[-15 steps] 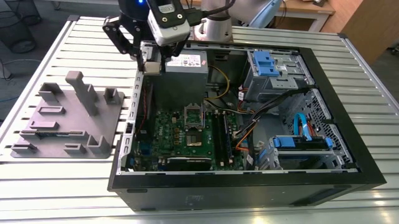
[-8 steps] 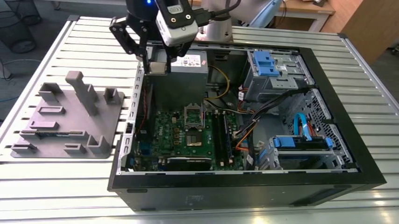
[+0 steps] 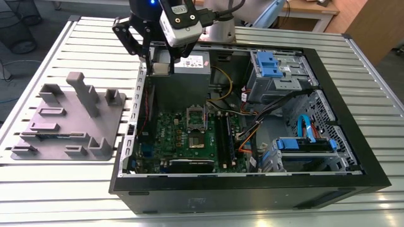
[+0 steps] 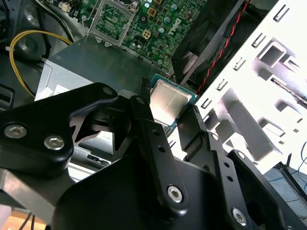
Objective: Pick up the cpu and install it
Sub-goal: 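Pick up the cpu and move it towards the insertion slot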
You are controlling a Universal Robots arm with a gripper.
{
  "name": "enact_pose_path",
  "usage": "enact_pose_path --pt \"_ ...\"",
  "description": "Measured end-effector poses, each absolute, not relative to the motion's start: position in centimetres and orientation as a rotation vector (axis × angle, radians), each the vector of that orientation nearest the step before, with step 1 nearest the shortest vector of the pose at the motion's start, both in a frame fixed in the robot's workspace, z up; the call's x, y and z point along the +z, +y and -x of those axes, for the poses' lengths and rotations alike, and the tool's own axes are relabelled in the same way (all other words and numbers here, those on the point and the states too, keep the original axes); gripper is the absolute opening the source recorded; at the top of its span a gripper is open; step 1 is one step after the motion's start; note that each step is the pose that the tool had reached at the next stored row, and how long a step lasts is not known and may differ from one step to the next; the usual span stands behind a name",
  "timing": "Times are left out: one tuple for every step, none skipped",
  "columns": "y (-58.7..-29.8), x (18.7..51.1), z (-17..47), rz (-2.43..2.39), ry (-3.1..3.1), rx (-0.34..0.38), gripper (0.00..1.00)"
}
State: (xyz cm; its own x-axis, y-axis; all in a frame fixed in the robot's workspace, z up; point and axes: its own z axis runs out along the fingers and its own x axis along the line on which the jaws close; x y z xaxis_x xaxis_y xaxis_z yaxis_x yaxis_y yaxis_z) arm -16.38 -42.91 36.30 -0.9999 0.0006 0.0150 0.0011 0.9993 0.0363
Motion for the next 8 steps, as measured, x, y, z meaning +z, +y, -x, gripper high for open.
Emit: enact_pose_path --pt "-42.91 36.30 16.38 0.001 -3.126 -0.057 0.47" --pt "-42.91 36.31 16.38 0.001 -3.126 -0.057 0.47" --pt "-42.91 36.30 16.36 0.001 -3.126 -0.057 0.47" --pt "-42.91 36.30 16.31 0.001 -3.126 -0.057 0.47" --pt "-42.90 36.30 16.25 0.001 -3.126 -0.057 0.47" --pt "-42.91 36.29 16.16 0.001 -3.126 -0.057 0.47" --pt "-42.91 36.29 16.04 0.001 -3.126 -0.057 0.47" --pt "-42.91 36.28 15.84 0.001 -3.126 -0.057 0.47"
